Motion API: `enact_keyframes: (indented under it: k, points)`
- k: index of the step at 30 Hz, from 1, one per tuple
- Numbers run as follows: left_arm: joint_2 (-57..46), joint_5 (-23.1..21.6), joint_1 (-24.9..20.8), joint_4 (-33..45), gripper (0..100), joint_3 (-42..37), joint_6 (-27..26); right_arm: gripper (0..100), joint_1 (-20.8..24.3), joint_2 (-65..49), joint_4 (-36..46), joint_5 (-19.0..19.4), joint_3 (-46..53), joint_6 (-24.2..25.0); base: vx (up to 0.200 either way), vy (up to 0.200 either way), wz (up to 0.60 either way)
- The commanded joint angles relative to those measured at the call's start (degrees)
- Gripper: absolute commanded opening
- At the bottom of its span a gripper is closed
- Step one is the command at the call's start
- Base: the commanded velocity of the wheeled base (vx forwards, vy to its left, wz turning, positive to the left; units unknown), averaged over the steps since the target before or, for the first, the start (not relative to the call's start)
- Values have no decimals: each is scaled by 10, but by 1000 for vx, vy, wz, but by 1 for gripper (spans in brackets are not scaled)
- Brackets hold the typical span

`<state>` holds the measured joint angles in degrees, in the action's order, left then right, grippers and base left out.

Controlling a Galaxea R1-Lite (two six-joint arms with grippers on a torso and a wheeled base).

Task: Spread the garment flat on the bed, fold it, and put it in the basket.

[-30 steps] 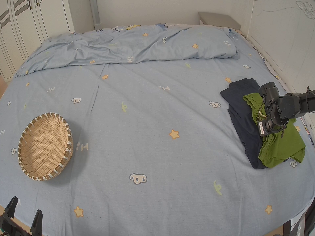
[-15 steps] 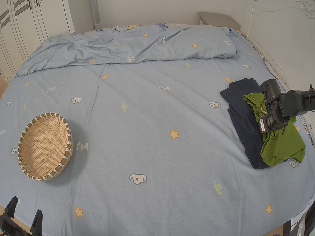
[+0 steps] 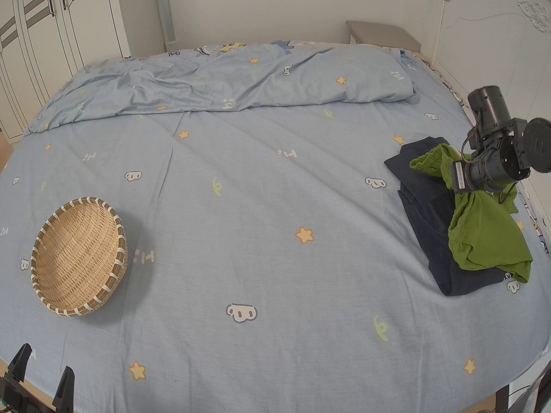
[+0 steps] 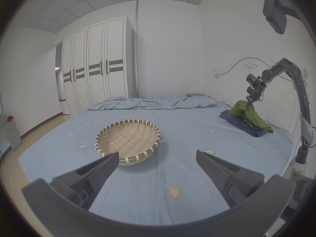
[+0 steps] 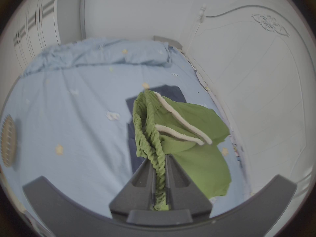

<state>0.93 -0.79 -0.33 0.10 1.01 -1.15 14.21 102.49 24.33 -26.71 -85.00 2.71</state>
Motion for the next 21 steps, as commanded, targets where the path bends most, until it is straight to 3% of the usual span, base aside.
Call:
enact_keyframes:
  k: [1, 5, 9, 11, 16, 21]
  points:
    - [-7, 0, 0, 0, 100, -9, 0, 0, 34, -23, 22, 42, -55, 35, 0, 0, 0]
    - [-7, 0, 0, 0, 100, -9, 0, 0, 82, -23, 93, 167, -107, 122, 0, 0, 0]
    - [-7, 0, 0, 0, 100, -9, 0, 0, 120, -19, 104, 253, -113, 174, 0, 0, 0]
    - [-7, 0, 0, 0, 100, -9, 0, 0, 138, -15, 102, 271, -113, 187, 0, 0, 0]
    - [-7, 0, 0, 0, 100, -9, -2, 0, 195, 25, 86, 276, -116, 202, 0, 0, 0]
    - [-7, 1, 0, 0, 100, -9, 0, 0, 267, 89, 29, 271, -148, 289, 0, 0, 0]
